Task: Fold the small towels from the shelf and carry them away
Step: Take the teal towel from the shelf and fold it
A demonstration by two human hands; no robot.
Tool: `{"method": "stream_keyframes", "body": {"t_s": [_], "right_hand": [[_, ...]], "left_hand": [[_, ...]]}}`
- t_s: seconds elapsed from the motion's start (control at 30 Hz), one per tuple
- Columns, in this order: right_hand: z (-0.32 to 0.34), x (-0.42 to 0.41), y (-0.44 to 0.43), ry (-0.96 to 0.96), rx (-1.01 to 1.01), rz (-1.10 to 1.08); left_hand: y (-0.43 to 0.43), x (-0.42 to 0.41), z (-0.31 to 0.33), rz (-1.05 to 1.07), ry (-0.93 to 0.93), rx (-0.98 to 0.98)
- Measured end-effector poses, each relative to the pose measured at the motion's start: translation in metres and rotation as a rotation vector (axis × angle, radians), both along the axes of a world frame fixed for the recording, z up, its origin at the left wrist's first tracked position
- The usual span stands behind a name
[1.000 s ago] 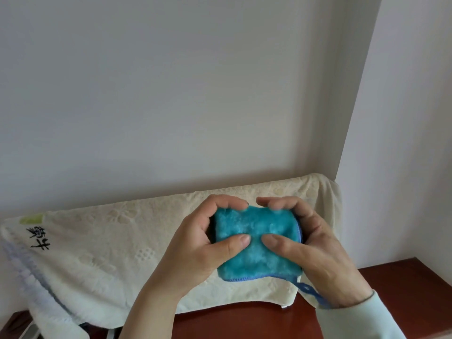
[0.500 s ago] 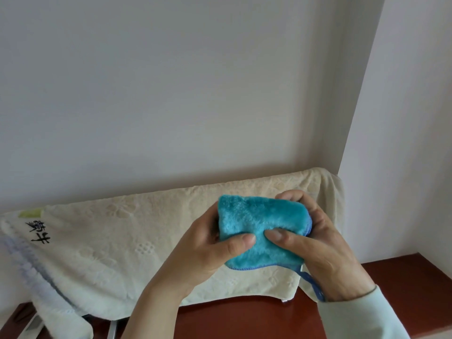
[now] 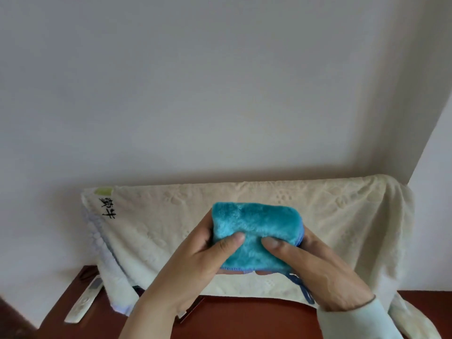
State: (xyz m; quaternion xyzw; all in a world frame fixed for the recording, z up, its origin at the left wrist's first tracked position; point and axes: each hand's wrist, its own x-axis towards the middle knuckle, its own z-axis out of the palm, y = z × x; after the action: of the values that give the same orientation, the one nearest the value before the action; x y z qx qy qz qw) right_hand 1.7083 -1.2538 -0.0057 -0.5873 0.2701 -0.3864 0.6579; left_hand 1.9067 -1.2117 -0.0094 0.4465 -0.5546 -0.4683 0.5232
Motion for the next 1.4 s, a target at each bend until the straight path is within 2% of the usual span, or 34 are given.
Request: {"method": "stream_keyframes", "body": {"t_s": [0.37, 0.6, 0.9, 1.13, 1.4], "right_hand": [[0.002, 0.158, 0.040, -0.047, -0.023, 0.243], [-0.005, 0.300, 0.111, -0.115, 0.063, 0.457], [-0.011, 0.483, 0.221, -0.154, 0.082, 0.607], [-0.012, 0.588, 0.270, -0.119, 0.122, 0.729], [-0.017, 0.728, 0.301, -0.047, 0.048, 0.938]], "left_hand": [[0.091, 0.137, 0.005, 0.291, -0.011, -0.019], [0.193, 0.257, 0.005, 0.486, -0.041, -0.038], [0.332, 0.407, 0.008, 0.739, -0.073, -0.040], [0.398, 0.486, -0.002, 0.948, -0.065, -0.007], [0.444, 0.585, -0.007, 1.172, -0.017, -0.009]]}}
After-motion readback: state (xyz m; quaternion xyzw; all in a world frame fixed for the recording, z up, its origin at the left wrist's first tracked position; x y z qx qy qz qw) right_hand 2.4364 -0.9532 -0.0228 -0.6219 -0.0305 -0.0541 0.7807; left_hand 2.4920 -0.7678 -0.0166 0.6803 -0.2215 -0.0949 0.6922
